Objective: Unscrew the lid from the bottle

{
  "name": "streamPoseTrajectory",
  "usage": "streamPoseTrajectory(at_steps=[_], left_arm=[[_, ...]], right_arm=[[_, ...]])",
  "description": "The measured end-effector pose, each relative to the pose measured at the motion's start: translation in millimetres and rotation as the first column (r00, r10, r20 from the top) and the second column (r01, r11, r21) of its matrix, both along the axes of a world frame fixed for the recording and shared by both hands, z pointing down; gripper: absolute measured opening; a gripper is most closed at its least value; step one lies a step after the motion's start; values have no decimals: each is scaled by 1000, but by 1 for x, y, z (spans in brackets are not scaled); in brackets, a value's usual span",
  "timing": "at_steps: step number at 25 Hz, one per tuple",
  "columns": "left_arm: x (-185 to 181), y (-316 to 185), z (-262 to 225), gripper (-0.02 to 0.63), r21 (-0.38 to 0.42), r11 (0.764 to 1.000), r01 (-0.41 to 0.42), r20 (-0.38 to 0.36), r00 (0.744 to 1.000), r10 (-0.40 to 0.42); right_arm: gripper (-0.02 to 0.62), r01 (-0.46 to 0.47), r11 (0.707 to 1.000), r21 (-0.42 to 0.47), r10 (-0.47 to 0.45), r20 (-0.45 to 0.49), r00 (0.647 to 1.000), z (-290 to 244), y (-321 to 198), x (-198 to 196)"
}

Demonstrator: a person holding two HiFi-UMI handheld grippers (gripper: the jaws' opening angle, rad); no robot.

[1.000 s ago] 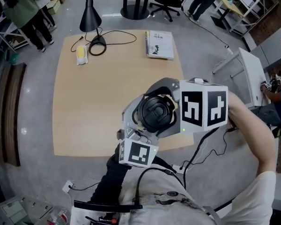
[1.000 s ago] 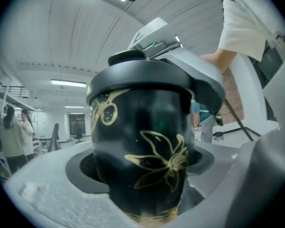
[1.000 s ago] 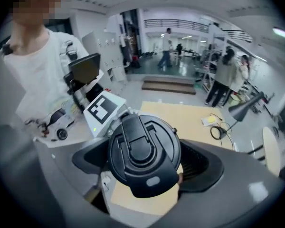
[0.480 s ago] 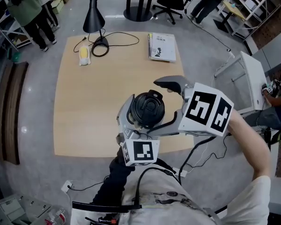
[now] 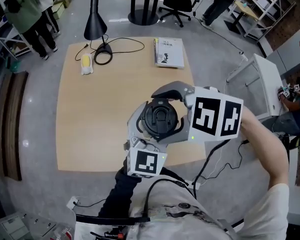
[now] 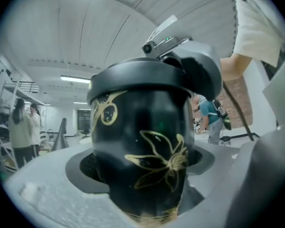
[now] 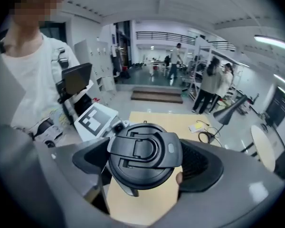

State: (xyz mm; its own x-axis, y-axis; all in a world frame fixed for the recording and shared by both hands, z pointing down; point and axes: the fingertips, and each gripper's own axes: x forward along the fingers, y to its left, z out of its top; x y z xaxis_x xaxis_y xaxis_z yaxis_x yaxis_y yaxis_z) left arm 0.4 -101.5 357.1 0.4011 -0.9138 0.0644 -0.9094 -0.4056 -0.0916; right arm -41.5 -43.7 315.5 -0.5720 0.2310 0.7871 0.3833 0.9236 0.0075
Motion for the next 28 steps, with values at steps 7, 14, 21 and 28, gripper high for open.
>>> streamPoseTrajectory(at_steps=[7,14,21,28], left_arm=[[22,2,-16,434,13,992,-129,-30,991,130],[33,11,-20,436,22,960,-280,-13,960,280],[42,24,-16,436,11,921,-390,-40,920,391],[7,24,-15,436,48,956,-288,-168,941,292]], right_arm=[[457,168,986,-9,-167,38,985,-17,5,17],[457,233,972,-44,-229,81,970,-27,13,22],[457,274,959,-76,-261,147,954,-43,15,23],[457,-5,806,-592,429,578,694,-87,-40,47]])
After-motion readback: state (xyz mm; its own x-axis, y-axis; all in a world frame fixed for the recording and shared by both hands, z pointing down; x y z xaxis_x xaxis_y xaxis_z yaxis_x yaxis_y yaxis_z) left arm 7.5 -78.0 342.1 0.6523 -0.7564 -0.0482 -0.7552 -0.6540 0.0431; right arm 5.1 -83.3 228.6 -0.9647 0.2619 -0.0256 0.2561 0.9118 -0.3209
